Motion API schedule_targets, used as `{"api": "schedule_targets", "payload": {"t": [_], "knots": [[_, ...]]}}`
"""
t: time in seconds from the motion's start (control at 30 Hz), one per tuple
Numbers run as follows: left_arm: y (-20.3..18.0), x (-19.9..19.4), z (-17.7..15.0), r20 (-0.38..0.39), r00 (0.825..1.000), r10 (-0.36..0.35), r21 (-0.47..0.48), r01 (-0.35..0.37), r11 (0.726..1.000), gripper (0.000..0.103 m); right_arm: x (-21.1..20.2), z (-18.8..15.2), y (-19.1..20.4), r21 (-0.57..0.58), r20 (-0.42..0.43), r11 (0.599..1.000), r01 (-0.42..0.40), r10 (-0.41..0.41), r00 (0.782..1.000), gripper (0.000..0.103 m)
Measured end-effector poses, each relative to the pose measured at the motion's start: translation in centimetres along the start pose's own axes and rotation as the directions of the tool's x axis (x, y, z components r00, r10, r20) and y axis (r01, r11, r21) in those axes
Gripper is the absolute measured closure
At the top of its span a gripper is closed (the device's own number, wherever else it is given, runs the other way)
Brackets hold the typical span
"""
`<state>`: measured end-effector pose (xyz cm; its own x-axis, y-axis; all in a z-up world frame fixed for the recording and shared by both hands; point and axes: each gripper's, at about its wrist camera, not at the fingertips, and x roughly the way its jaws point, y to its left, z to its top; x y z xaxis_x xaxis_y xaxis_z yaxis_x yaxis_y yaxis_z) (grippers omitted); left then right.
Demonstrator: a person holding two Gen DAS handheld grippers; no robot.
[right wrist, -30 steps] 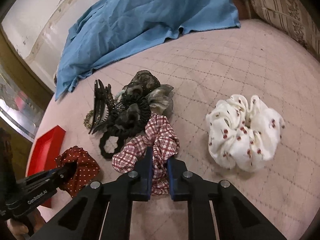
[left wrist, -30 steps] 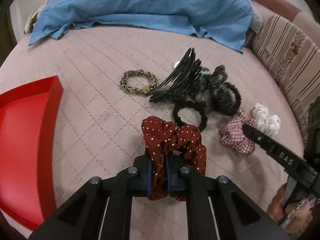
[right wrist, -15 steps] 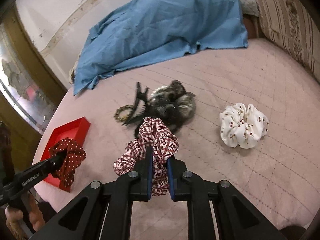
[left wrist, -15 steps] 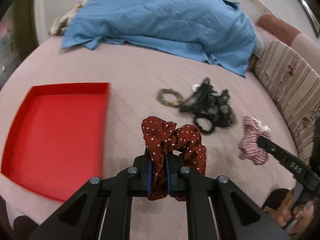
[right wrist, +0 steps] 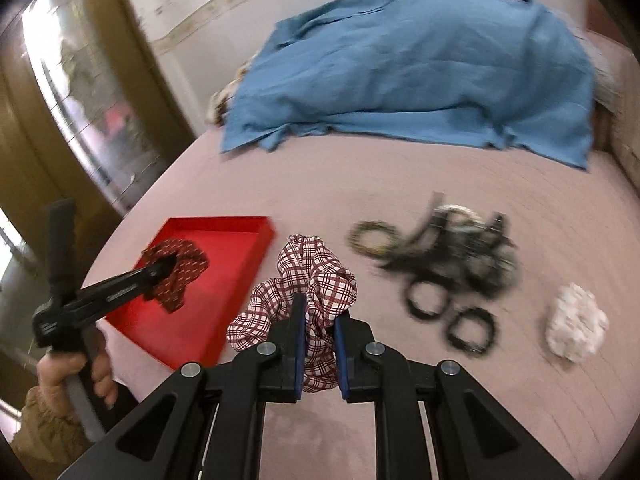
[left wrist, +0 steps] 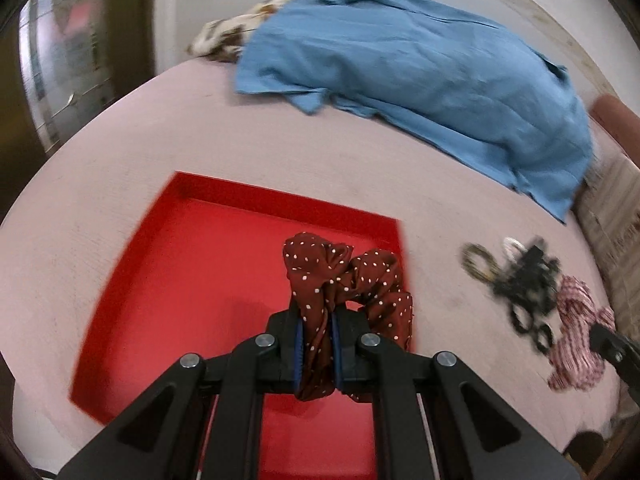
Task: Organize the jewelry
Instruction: 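Carry both scrunchies into the red tray and open both tools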
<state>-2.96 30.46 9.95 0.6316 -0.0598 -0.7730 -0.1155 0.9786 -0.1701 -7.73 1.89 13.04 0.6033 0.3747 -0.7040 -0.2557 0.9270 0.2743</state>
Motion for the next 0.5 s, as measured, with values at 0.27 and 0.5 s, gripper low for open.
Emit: {"api": "schedule_targets", "payload": {"t": [0.27,0.5], "knots": [[5.4,4.4,3.4,-0.023,0.992,0.12,-0.027,-0.121,0.992,0.092,7.4,4.0,6.3,-0.053,-0.078,0.994,-0.094,0.089,0.993,0.09],[7.7,6.5,4.4,-0.039,0.994,0.099,-0.059,-0.101,0.993,0.091,14.4,5.4,10.7,-0.115,-0.154,0.989,-0.091,0.072,0.985,0.09]]}}
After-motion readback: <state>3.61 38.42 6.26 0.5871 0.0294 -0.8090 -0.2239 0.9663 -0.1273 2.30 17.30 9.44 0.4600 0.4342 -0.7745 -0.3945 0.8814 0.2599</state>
